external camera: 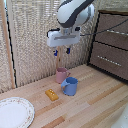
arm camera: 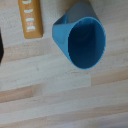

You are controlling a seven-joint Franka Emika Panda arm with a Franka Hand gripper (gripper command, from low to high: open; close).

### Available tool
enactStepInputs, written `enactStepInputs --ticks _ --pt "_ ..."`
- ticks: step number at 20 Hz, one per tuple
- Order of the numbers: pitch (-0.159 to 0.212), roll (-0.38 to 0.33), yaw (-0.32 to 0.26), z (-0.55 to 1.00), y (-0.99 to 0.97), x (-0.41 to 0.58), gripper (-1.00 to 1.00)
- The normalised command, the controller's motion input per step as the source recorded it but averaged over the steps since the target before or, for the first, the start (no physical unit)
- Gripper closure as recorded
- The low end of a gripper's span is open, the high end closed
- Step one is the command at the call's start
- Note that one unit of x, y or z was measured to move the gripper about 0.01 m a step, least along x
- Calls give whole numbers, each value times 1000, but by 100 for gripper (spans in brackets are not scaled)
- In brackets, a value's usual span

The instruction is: Propose to navigate your clamp on the clench of the first drawer. Use gentle force to register to the cabinet. Send posterior your swing mandate till over it lurks, a cup of pink essence. Fortify your grip after aiming concentric with the pink cup’s periphery. Manoeuvre the pink towards the cabinet's top. Drop your compression till the cup is resting inside.

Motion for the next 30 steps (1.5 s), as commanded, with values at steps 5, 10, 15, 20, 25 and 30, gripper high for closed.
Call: enactStepInputs --ticks 5,10,15,20,25,30 --pt "-115 -157 232 286 -142 -150 -100" --pt "-157 -198 252 247 -190 -181 -100" --pt "-120 -231 236 210 -166 -198 -100" --pt "-6 -320 200 53 -103 -206 -100" --pt "0 -364 182 0 -79 -200 -100" --pt "0 -373 179 0 -90 -173 -100"
